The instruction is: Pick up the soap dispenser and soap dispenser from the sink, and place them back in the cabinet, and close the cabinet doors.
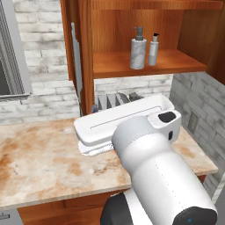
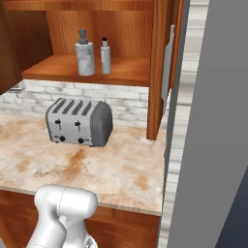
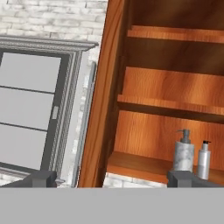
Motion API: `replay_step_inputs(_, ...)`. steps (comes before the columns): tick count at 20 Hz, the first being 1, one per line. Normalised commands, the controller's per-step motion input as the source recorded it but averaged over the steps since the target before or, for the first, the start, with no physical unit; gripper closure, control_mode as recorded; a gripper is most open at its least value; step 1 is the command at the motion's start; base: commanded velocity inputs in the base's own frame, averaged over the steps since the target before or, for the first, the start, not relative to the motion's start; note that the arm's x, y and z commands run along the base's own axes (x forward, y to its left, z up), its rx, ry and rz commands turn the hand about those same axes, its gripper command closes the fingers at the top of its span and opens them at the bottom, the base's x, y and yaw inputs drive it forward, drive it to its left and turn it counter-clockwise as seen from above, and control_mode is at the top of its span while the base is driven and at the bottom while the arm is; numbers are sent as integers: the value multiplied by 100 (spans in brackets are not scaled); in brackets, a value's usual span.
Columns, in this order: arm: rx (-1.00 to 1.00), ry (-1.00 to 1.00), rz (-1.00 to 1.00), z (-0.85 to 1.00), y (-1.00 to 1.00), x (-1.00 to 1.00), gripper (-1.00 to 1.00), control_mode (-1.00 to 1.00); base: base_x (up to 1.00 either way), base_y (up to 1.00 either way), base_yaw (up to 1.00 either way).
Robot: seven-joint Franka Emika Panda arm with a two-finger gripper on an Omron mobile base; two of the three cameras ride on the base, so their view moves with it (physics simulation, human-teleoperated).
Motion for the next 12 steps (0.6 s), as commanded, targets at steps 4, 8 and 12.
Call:
replay_step_inputs(4,0,0,0,-6,27,0,-100,-100,0,0,0)
replay_step_inputs(8,0,0,0,-4,22,0,-100,-100,0,0,0)
replay_step_inputs(12,0,0,0,-5,17,0,-100,-100,0,0,0)
